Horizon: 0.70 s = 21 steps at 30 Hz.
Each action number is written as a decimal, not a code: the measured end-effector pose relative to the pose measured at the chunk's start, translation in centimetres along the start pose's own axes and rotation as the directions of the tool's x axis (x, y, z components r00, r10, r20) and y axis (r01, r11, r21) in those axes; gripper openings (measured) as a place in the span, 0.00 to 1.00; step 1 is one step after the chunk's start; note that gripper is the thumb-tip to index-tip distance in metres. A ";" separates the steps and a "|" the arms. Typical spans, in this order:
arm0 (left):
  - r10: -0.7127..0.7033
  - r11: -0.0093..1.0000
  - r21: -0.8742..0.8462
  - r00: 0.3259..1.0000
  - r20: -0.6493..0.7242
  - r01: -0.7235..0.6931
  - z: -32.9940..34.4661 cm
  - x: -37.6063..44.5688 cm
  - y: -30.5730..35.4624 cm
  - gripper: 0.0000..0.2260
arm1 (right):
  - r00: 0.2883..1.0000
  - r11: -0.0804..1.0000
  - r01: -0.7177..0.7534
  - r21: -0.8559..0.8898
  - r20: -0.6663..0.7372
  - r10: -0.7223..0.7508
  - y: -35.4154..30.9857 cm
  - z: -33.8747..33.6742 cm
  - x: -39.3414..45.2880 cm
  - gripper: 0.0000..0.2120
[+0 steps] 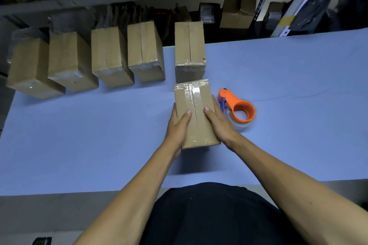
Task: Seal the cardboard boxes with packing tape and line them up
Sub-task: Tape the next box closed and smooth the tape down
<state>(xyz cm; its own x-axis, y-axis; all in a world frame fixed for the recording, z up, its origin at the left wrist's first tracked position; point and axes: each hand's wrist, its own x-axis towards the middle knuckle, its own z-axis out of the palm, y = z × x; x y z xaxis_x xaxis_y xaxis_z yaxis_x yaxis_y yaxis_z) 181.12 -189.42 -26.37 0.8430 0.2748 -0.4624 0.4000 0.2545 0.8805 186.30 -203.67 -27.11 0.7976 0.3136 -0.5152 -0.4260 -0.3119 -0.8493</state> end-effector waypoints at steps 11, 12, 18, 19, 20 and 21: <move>0.086 0.994 0.054 0.983 0.163 -0.096 8.6 4.4 8.4 0.16 | 0.976 0.979 0.189 0.075 -0.127 -0.179 -7.7 -8.7 0.7 0.18; 0.079 0.994 0.056 0.982 0.170 -0.090 9.4 4.9 9.1 0.16 | 0.974 0.977 0.196 0.083 -0.136 -0.183 -8.3 -9.4 1.1 0.16; 0.002 0.999 0.036 0.984 0.176 -0.008 13.3 9.1 12.4 0.16 | 0.976 0.984 0.162 0.075 -0.157 -0.149 -10.9 -13.4 4.6 0.17; -0.013 0.999 0.033 0.984 0.175 0.007 14.0 9.8 12.7 0.15 | 0.977 0.987 0.149 0.066 -0.161 -0.137 -11.1 -14.2 5.3 0.18; -0.026 0.999 0.031 0.984 0.176 0.021 14.7 10.5 12.9 0.15 | 0.979 0.989 0.135 0.056 -0.164 -0.124 -11.3 -15.0 6.0 0.19; -0.038 0.999 0.029 0.984 0.175 0.033 15.5 11.2 13.1 0.14 | 0.980 0.992 0.121 0.048 -0.165 -0.111 -11.5 -15.9 6.6 0.20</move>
<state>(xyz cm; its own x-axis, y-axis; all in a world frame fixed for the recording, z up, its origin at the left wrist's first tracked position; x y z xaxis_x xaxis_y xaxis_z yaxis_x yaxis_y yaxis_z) 201.39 -197.37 -18.43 0.8771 0.0986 -0.4701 0.4381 0.2367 0.8672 203.26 -212.28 -18.95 0.8996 0.1937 -0.3914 -0.3467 -0.2281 -0.9098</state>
